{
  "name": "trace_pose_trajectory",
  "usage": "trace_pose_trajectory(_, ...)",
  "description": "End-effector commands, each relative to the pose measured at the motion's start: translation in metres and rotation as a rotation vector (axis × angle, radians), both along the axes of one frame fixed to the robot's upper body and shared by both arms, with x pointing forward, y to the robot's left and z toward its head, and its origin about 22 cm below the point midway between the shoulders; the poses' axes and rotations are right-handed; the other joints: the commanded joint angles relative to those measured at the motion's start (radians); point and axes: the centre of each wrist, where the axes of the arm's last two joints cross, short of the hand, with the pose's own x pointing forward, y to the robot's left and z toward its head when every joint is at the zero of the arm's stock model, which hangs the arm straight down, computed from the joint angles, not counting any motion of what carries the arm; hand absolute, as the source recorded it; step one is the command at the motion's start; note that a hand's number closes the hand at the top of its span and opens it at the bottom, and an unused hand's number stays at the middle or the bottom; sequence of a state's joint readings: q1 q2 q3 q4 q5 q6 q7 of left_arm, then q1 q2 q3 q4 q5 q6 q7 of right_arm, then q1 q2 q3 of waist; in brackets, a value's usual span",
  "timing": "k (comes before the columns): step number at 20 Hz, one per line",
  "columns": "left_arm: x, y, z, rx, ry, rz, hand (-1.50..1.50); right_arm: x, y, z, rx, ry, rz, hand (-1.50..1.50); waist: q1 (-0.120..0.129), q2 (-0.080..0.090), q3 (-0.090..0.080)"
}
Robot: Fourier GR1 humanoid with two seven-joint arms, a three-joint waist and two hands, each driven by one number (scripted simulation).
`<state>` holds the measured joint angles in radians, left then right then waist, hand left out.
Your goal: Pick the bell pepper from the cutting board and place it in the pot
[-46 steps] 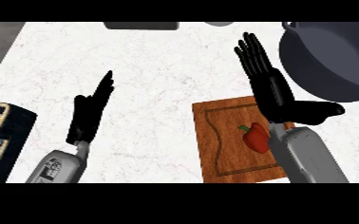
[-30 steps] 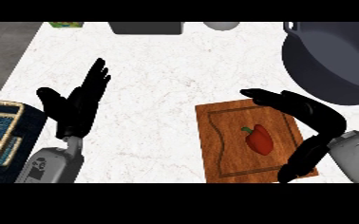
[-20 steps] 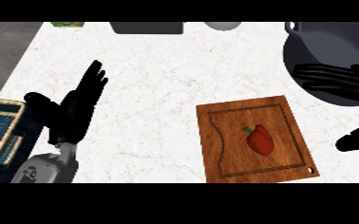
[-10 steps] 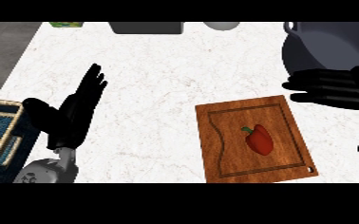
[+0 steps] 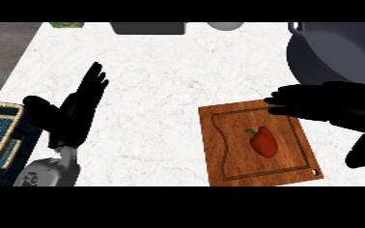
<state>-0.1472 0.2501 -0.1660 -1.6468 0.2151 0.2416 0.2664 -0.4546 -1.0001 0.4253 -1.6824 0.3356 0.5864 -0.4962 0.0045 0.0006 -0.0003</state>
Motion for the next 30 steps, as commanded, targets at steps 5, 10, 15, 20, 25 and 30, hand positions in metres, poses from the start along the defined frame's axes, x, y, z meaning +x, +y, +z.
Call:
trace_pose_trajectory(5, -0.012, -0.005, -0.005, 0.004, -0.005, -0.001, 0.0, -0.004, 0.017, -0.043, -0.129, -0.041, -0.006, -1.5, 0.0, -0.001, 0.0)
trace_pose_trajectory(10, 0.0, -0.004, -0.002, -0.01, -0.005, -0.005, 0.0, -0.011, 0.018, -0.029, -0.075, -0.022, -0.027, -1.5, -0.007, -0.002, 0.0)
trace_pose_trajectory(15, 0.006, 0.004, 0.01, -0.009, 0.003, -0.007, 0.0, -0.017, 0.004, -0.049, -0.038, 0.007, -0.009, -1.5, -0.007, -0.001, 0.0)
trace_pose_trajectory(20, 0.01, -0.009, 0.003, 0.006, 0.005, 0.009, 0.0, -0.019, 0.024, -0.063, -0.056, -0.005, -0.045, -1.5, -0.006, 0.0, 0.0)
trace_pose_trajectory(25, 0.005, 0.001, -0.009, -0.016, 0.005, 0.003, 0.0, -0.036, 0.04, -0.069, -0.107, -0.034, -0.091, -1.5, -0.008, -0.001, 0.0)
trace_pose_trajectory(30, -0.004, 0.006, 0.02, -0.017, 0.006, 0.002, 0.0, -0.012, 0.061, -0.09, -0.155, -0.05, -0.138, -1.5, 0.001, -0.001, 0.0)
